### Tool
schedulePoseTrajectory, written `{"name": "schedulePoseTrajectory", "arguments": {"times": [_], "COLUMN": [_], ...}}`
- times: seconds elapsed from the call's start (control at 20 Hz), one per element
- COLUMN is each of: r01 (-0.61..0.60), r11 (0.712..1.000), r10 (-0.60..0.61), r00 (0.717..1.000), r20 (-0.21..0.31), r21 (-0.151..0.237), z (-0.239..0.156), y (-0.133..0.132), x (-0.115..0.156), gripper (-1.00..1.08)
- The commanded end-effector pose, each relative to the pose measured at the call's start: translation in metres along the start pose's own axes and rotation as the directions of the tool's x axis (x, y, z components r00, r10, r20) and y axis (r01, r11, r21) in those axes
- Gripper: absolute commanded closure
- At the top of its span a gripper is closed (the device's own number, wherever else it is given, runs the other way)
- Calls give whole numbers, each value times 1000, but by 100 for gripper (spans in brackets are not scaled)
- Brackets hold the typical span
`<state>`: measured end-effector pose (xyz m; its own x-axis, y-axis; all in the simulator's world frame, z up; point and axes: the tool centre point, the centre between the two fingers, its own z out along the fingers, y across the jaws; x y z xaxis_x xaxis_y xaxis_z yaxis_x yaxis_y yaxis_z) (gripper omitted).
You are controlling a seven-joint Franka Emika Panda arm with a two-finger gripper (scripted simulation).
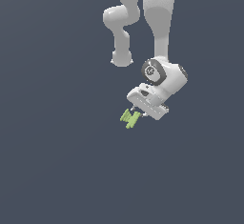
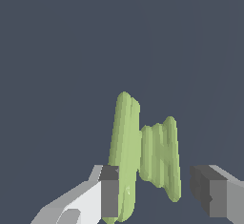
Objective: Pick up the object and move it to a goal position.
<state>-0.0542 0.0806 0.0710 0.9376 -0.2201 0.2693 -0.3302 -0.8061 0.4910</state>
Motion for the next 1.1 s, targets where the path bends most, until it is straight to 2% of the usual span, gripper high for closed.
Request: {"name": "schedulePoseTrajectory", "arguments": {"times": [0.0, 0.55, 1.05], "r01": [-17, -79, -101], "r11": [1000, 996, 994], "r10": [16, 71, 90], "r00": [999, 986, 976], "r20": [-30, -150, -197], "r21": [-15, -45, -47], "z": [0, 0, 0], "y": [-5, -22, -28], "x": [-5, -23, -29], "gripper": [-20, -20, -20]}}
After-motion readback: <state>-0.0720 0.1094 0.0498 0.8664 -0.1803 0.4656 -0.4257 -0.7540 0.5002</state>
